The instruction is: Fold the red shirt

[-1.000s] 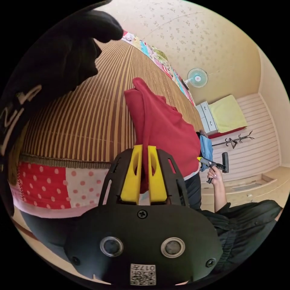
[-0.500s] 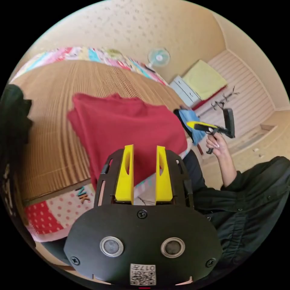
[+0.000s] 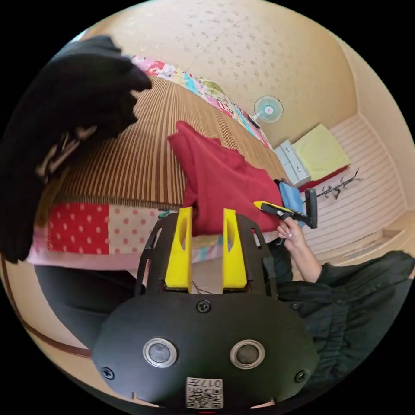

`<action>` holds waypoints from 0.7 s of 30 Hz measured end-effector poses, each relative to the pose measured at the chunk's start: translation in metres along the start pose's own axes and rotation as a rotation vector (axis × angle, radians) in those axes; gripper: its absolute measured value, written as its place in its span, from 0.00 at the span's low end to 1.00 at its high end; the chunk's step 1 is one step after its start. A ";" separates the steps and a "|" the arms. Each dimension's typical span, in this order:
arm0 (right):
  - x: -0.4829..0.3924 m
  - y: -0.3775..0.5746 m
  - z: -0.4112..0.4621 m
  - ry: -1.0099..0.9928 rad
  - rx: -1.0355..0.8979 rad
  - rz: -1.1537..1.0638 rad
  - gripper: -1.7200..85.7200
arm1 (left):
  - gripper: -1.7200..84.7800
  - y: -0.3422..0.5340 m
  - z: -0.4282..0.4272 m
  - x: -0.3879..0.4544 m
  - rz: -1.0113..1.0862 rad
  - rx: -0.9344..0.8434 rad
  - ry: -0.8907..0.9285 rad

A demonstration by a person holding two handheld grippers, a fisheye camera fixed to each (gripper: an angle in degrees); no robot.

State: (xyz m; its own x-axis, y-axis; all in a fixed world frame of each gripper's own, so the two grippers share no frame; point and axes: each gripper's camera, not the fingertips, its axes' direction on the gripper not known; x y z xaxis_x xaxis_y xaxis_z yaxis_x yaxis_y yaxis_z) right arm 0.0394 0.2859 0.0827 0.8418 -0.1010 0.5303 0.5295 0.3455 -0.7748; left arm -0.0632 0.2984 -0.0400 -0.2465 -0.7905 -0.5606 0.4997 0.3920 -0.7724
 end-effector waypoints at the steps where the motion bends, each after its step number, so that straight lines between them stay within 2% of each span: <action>1: -0.008 0.005 -0.002 0.054 0.013 -0.005 0.03 | 0.17 0.008 -0.004 -0.020 -0.095 0.022 0.067; 4: -0.025 0.016 -0.014 0.160 0.085 0.008 0.03 | 0.18 0.024 -0.012 -0.049 -0.208 0.116 0.206; 9: -0.034 0.019 -0.024 0.127 0.122 -0.032 0.03 | 0.20 0.023 0.009 -0.071 -0.285 0.078 0.287; 15: -0.019 0.032 -0.029 0.105 0.134 -0.011 0.03 | 0.18 0.025 0.021 -0.080 -0.327 0.075 0.280; 18: -0.004 0.046 -0.035 0.229 0.152 0.053 0.03 | 0.15 0.031 0.016 -0.085 -0.350 0.104 0.304; 21: 0.015 0.061 -0.052 0.317 0.198 0.063 0.03 | 0.11 0.032 0.006 -0.068 -0.264 0.130 0.338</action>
State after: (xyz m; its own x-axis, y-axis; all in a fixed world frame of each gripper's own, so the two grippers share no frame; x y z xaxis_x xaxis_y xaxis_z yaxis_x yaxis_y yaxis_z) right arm 0.0893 0.2573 0.0257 0.8791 -0.3471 0.3265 0.4712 0.5311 -0.7042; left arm -0.0258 0.3619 -0.0251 -0.6264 -0.6491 -0.4316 0.4780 0.1176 -0.8705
